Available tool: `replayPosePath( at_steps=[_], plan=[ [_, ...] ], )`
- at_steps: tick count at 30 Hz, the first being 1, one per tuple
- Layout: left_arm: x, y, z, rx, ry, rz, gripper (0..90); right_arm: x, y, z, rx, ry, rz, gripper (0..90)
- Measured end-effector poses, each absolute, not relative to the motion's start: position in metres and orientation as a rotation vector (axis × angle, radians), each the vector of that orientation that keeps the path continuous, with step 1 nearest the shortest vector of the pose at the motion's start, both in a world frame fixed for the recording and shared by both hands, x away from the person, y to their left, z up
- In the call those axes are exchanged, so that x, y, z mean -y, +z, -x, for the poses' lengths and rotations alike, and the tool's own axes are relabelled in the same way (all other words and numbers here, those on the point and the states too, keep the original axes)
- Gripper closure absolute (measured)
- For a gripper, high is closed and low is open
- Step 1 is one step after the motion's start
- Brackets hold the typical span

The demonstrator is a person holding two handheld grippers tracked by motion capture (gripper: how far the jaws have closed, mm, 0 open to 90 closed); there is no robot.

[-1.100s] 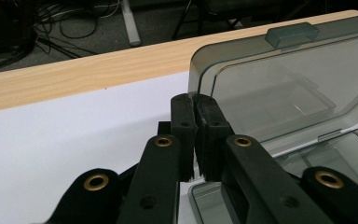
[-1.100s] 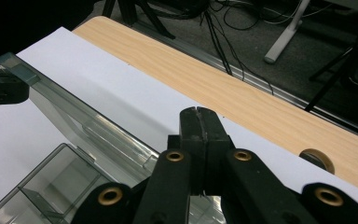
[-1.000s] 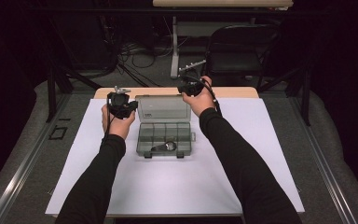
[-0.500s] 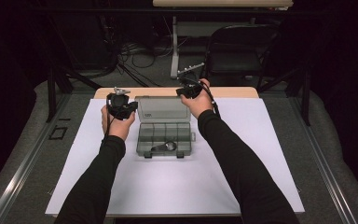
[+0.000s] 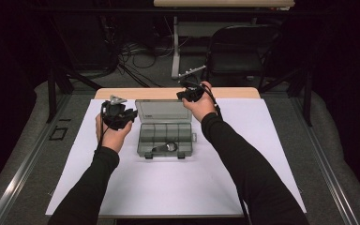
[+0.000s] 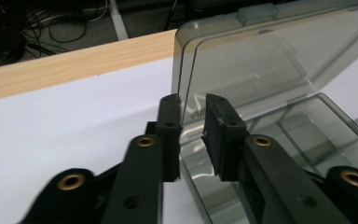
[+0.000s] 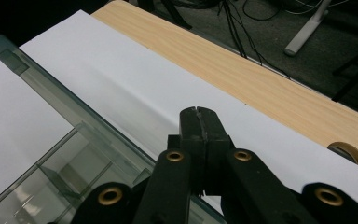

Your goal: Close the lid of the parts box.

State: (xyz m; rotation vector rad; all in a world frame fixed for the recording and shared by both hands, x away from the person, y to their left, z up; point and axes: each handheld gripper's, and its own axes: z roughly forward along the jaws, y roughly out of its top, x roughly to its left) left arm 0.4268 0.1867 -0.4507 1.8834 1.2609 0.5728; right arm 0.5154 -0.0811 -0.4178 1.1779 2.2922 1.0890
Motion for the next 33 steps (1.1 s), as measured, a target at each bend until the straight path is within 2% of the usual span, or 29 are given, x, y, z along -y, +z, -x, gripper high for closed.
replayPosePath(
  at_steps=[3, 8, 17, 23, 33],
  plan=[
    [-0.189, -0.451, -0.420, -1.254, 0.531, -1.880, 83.7, 0.082, -0.418, -0.511, -2.306, 1.094, -1.164, 90.0],
    [-0.179, -0.456, -0.417, -1.219, 0.474, -1.891, 89.5, 0.084, -0.422, -0.503, -2.328, 1.105, -1.153, 90.0],
    [-0.150, -0.465, -0.418, -1.171, 0.430, -1.913, 89.9, 0.086, -0.427, -0.489, -2.380, 1.139, -1.122, 90.0],
    [-0.131, -0.470, -0.413, -1.121, 0.449, -1.961, 89.9, 0.082, -0.429, -0.478, -2.433, 1.155, -1.080, 90.0],
    [-0.121, -0.482, -0.400, -1.105, 0.424, -1.956, 90.0, 0.076, -0.439, -0.458, -2.504, 1.115, -1.023, 90.0]
  ],
)
